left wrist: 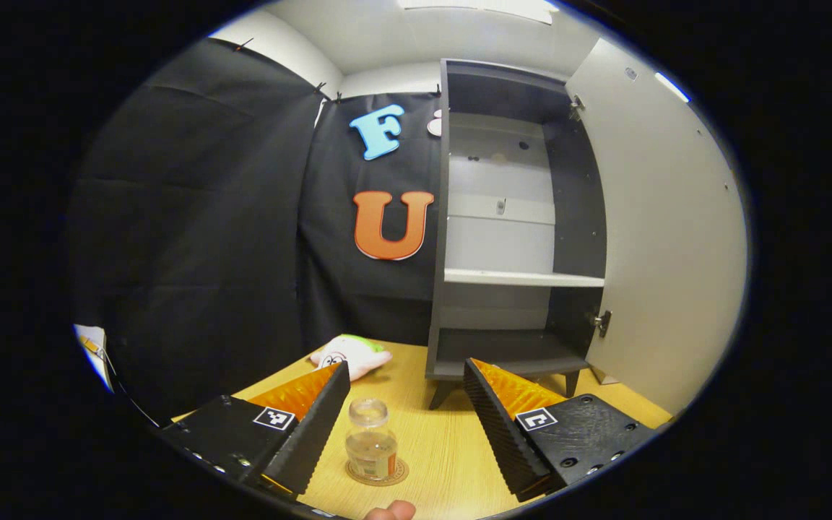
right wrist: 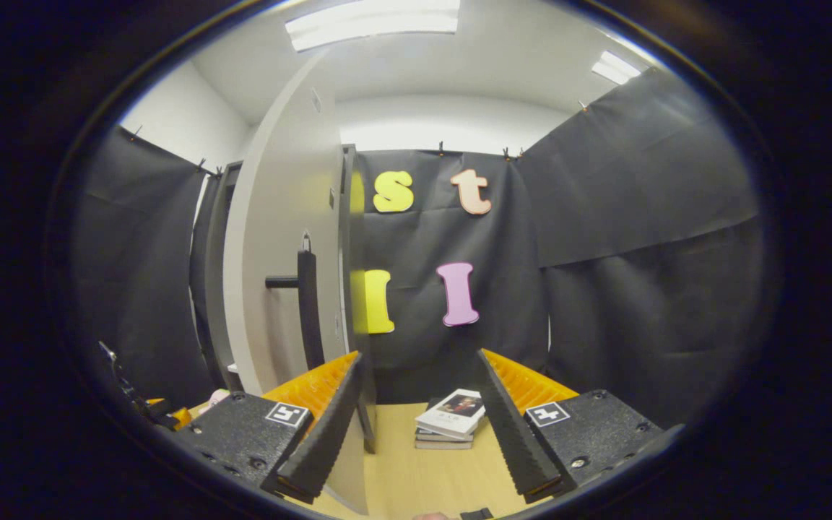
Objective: Open the cabinet door with the right hand, grasp the bottle in the cabinet with the left hand and place it on the coaster, then close the cabinet door with the right hand.
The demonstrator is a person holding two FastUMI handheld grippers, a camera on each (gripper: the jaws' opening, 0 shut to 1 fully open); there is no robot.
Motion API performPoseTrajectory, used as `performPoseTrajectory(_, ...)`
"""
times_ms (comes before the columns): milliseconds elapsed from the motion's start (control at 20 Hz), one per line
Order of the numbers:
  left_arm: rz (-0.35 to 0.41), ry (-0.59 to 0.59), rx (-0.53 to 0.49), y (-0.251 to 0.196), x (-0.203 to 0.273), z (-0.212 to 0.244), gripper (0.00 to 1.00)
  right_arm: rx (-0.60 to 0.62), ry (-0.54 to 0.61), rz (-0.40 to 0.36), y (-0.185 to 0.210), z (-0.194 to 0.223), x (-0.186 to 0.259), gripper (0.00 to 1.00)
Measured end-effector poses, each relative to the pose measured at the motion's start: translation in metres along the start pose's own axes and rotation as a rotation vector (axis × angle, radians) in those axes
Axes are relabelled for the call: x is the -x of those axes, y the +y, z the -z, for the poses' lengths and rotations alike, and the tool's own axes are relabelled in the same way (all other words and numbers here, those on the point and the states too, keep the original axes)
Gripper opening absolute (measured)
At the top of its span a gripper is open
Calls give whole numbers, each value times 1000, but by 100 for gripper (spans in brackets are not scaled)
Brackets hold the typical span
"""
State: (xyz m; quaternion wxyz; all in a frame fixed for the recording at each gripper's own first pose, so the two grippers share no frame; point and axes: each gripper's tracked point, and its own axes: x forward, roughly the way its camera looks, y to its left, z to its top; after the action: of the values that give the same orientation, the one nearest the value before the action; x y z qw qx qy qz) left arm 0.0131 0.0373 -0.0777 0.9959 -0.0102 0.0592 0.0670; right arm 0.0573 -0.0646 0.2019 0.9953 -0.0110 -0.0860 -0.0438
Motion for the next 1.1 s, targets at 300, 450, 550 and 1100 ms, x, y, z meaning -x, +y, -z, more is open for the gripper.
performPoseTrajectory(300,70,5,-32,-22,3,-46,95,-2,-54,-68,11,-29,-18,97)
performPoseTrajectory(450,63,0,-6,-23,5,-51,95,-54,-19,-173,33,-22,-22,97)
performPoseTrajectory(550,66,-1,-15,-22,6,-51,95,-88,0,-254,56,-20,-21,96)
performPoseTrajectory(1100,132,-24,-77,-35,16,-47,95,-9,0,-462,186,-12,-33,96)
